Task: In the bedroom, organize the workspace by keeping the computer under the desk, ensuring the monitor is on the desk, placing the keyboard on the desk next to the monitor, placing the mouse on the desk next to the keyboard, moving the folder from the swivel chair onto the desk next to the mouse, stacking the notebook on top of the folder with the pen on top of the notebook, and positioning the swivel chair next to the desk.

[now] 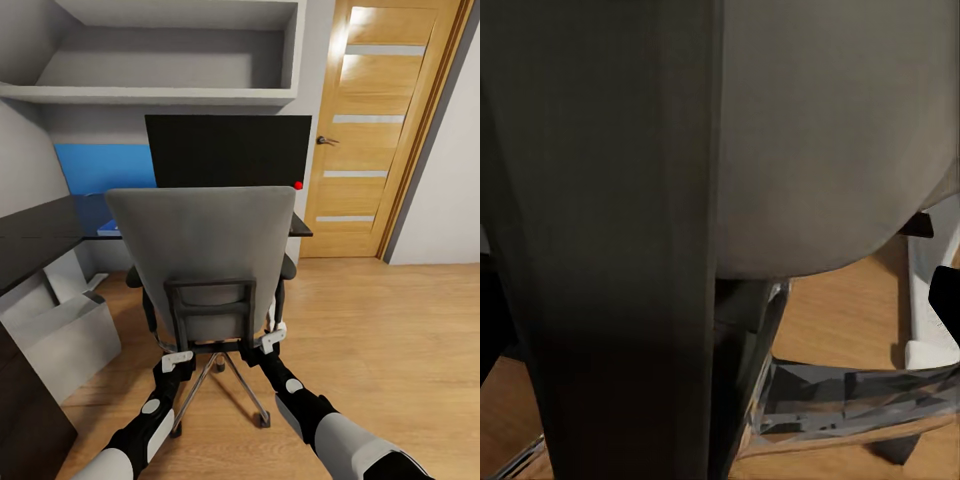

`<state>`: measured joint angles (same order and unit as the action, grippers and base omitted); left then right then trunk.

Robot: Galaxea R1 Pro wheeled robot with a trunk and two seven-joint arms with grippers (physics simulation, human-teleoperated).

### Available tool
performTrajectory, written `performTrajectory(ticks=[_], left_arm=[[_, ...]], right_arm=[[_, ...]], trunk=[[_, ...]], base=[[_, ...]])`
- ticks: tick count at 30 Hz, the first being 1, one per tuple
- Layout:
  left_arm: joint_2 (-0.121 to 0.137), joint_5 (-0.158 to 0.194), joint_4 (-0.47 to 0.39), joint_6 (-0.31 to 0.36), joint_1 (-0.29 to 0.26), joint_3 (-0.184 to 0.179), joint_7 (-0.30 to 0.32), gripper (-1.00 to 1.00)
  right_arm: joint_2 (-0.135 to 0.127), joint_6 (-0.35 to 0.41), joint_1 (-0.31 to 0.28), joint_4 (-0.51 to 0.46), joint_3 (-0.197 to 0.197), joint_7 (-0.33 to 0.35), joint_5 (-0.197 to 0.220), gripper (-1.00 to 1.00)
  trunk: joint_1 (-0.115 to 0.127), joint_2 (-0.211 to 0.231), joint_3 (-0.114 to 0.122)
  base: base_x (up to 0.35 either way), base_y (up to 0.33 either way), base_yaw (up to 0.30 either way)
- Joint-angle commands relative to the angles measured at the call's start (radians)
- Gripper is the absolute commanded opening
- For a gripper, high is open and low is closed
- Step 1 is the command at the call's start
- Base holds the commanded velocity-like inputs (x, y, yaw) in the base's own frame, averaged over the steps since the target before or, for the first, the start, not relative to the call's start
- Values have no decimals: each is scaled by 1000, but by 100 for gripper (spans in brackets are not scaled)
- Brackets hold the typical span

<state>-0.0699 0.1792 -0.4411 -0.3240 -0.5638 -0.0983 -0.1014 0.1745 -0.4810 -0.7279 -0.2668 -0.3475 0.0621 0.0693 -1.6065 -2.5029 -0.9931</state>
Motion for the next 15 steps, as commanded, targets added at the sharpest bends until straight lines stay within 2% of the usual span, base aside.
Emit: performTrajectory(ticks=[1,7,12,15], left_arm=[[1,9,1,-4,-1,-9,-7,100],[1,9,1,-4,-1,-9,-7,100],[1,10,1,-4,-1,-9,-7,100],[1,10,1,-4,-1,-9,-7,100]], right_arm=[[0,-4,-1,1,-1,5,8,100],[0,-4,-1,1,-1,5,8,100],[0,-4,-1,1,-1,5,8,100],[0,-4,-1,1,-1,4,10,100]], trunk=[[0,0,-1],[0,0,-1],[0,0,-1],[0,0,-1]], base=[[9,-3,0],[21,-1,0],[204,0,0],[78,0,0]])
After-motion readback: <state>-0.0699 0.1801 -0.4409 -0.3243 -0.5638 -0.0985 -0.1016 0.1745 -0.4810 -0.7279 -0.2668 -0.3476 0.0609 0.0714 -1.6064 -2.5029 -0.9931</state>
